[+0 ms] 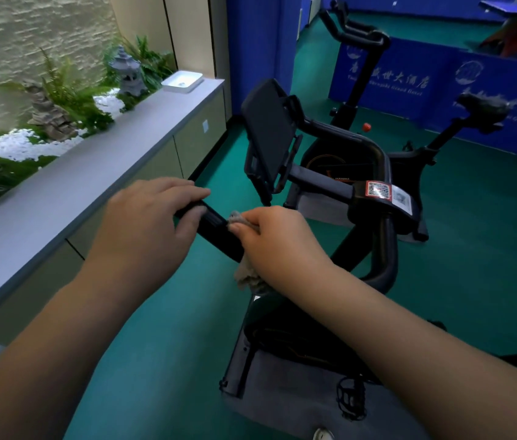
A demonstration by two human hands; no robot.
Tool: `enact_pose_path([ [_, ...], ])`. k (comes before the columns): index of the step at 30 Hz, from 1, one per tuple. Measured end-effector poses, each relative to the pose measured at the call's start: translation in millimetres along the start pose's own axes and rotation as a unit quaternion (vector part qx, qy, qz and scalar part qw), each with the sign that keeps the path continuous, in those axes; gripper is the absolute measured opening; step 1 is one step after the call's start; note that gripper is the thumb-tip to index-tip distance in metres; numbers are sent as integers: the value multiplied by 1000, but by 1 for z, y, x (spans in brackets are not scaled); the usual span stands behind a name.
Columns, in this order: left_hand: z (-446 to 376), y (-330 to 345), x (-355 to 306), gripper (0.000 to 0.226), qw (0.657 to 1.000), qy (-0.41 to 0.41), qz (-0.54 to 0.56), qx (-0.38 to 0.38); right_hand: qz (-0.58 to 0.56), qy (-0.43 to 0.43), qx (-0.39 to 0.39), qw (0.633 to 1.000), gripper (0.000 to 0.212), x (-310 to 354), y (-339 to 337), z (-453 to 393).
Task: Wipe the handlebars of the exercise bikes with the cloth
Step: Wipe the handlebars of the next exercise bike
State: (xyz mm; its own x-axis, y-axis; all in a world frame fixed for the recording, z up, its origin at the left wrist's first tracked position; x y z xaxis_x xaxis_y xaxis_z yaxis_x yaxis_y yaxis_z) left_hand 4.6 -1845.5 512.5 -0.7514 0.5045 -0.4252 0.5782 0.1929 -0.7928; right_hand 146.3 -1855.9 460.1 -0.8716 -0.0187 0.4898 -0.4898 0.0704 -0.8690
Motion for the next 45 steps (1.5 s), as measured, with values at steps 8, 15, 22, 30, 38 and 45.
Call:
enact_pose_path([
  [8,6,-22,21,30,995,-62,71,-21,-154,-39,-67,985,28,50,-13,-25],
  [15,8,-21,25,31,994,-75,75,-8,58,-125,-169,976,33,40,-9,8],
  [22,8,-20,22,30,994,-77,73,-8,55,-131,-201,969,23,17,-13,26],
  [30,5,-19,13,26,998,-51,44,-12,100,-189,-251,944,36,47,-2,25],
  [38,5,-18,15,30,996,-65,55,-19,-9,-141,-225,964,32,6,-15,51],
  [45,8,-18,15,33,996,-58,63,-18,-612,152,154,761,28,17,78,69],
])
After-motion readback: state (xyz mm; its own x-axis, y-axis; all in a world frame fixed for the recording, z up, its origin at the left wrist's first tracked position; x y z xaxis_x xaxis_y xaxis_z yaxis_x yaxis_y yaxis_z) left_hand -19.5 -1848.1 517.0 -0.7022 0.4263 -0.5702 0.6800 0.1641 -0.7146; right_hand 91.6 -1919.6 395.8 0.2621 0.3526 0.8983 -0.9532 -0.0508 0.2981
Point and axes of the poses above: each hand's wrist, its own z-axis away from the middle knuckle, its own y-axis out of the palm, x = y × z, the point moved 9 cm from there along -z, towards the middle knuckle, and after that the axes turned 12 degrees about z, right-handed, at the moved point
